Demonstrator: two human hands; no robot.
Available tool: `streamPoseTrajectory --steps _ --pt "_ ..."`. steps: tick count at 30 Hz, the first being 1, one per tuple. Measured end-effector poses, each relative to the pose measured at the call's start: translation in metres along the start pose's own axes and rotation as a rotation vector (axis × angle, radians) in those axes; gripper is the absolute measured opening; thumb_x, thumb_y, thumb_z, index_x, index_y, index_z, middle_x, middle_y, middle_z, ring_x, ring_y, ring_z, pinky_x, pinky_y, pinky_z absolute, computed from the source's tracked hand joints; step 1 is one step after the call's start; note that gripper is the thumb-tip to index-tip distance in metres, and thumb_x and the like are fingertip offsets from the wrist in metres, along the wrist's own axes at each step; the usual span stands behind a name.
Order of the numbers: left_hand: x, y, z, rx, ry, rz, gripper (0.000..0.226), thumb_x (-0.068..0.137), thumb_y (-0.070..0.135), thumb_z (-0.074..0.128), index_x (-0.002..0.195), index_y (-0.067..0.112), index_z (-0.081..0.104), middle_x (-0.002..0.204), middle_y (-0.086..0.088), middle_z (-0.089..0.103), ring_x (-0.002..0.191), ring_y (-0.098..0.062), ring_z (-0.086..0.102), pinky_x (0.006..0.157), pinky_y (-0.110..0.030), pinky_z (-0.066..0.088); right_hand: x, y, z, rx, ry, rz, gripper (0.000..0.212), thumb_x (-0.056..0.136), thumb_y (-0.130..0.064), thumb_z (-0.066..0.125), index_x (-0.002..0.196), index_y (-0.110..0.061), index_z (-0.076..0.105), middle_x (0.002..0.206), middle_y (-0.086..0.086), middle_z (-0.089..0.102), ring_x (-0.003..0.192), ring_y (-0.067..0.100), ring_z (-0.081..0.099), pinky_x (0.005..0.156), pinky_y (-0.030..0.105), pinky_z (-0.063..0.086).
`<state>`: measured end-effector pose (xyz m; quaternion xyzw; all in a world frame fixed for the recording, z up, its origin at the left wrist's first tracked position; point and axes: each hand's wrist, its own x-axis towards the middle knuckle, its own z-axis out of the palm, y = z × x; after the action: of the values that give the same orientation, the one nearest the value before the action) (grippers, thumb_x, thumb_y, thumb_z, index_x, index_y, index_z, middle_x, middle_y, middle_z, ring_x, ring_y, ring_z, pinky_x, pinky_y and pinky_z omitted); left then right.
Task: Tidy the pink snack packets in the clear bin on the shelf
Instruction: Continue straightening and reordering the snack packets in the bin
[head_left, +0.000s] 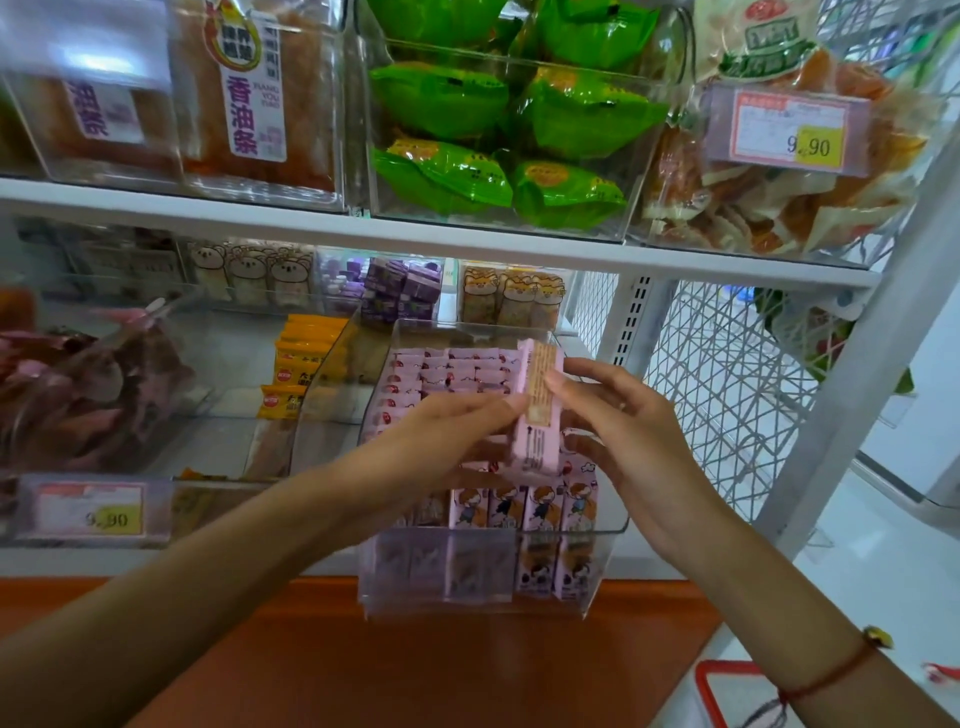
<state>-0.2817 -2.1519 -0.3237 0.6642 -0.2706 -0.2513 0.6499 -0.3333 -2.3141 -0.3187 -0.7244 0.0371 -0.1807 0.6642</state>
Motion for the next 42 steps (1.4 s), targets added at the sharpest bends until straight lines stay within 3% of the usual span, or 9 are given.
streamPoseTrajectory --steps 6,9,13,21,24,30,34,36,42 --pt "0.003 -0.001 -0.002 -0.047 -0.014 -0.048 0.02 0.095 0.023 0.047 0.101 0.024 0.066 0.092 0.004 0.075 0.087 -0.008 0.071 0.068 -0.017 0.055 0.001 0.001 0.002 0.004 -0.051 -0.039 0.048 0.081 -0.025 0.069 0.125 -0.038 0.054 0.109 -0.008 0.067 0.104 0.012 0.063 0.096 0.043 0.048" --pt "0.0 -0.001 -0.002 0.187 0.019 0.154 0.027 0.096 0.014 0.048 0.11 0.036 0.055 0.103 0.014 0.07 0.097 0.003 0.064 0.073 -0.007 0.049 -0.002 -0.002 0.001 -0.05 -0.149 -0.199 0.05 0.084 -0.005 0.066 0.121 -0.038 0.056 0.11 -0.008 0.068 0.108 0.011 0.061 0.093 0.035 0.048" --pt "-0.001 -0.003 -0.004 0.316 0.09 0.392 0.036 0.092 0.003 0.052 0.121 0.024 0.05 0.121 0.009 0.06 0.114 -0.003 0.057 0.095 -0.019 0.047 -0.005 -0.002 0.0 -0.094 -0.187 -0.339 0.046 0.081 0.005 0.066 0.11 -0.03 0.055 0.11 -0.004 0.068 0.109 0.01 0.061 0.091 0.033 0.053" --pt "0.002 -0.006 -0.006 -0.046 0.24 0.216 0.032 0.093 0.014 0.054 0.125 0.016 0.051 0.114 0.004 0.067 0.1 -0.006 0.067 0.076 -0.017 0.055 -0.01 0.003 0.009 -0.362 -0.178 -0.342 0.078 0.078 -0.032 0.073 0.139 -0.046 0.026 0.128 -0.026 0.047 0.12 -0.007 0.046 0.102 0.026 0.04" --pt "0.002 -0.003 -0.001 -0.172 0.278 0.188 0.026 0.085 0.024 0.062 0.11 0.017 0.059 0.103 0.0 0.073 0.094 -0.012 0.07 0.07 -0.019 0.056 -0.014 0.008 0.017 -0.385 -0.147 -0.42 0.051 0.082 -0.033 0.069 0.121 -0.045 0.038 0.118 -0.023 0.051 0.104 -0.011 0.054 0.081 0.01 0.048" --pt "0.001 0.002 -0.008 -0.147 0.372 0.137 0.085 0.05 0.042 0.079 0.127 0.018 0.05 0.114 -0.003 0.067 0.099 -0.014 0.068 0.088 -0.027 0.054 -0.009 0.01 0.013 -0.171 -0.252 -0.244 0.019 0.095 -0.025 0.049 0.106 -0.04 0.053 0.104 -0.013 0.064 0.089 0.0 0.064 0.076 0.02 0.055" --pt "-0.002 0.004 -0.008 -0.21 0.375 0.172 0.059 0.06 0.028 0.077 0.114 0.015 0.057 0.09 -0.002 0.075 0.081 -0.014 0.073 0.064 -0.018 0.056 -0.009 0.013 0.012 -0.162 -0.277 -0.113 0.018 0.09 -0.04 0.052 0.108 -0.039 0.055 0.092 -0.02 0.067 0.084 0.003 0.066 0.079 0.026 0.055" --pt "-0.001 0.001 -0.004 -0.198 0.444 0.193 0.051 0.059 0.031 0.077 0.104 0.013 0.06 0.084 -0.001 0.075 0.077 -0.013 0.073 0.059 -0.017 0.055 -0.012 0.012 0.012 -0.333 -0.234 -0.187 0.048 0.074 -0.057 0.059 0.116 -0.036 0.054 0.108 -0.014 0.063 0.09 0.003 0.064 0.078 0.022 0.054" --pt "-0.001 0.007 -0.006 -0.167 0.348 0.229 0.04 0.066 0.038 0.074 0.101 0.025 0.061 0.094 0.0 0.075 0.087 -0.012 0.072 0.066 -0.02 0.057 -0.005 0.006 0.0 -0.231 -0.072 -0.184 0.033 0.077 -0.041 0.061 0.108 -0.032 0.055 0.107 -0.009 0.063 0.087 0.003 0.066 0.068 0.014 0.053"
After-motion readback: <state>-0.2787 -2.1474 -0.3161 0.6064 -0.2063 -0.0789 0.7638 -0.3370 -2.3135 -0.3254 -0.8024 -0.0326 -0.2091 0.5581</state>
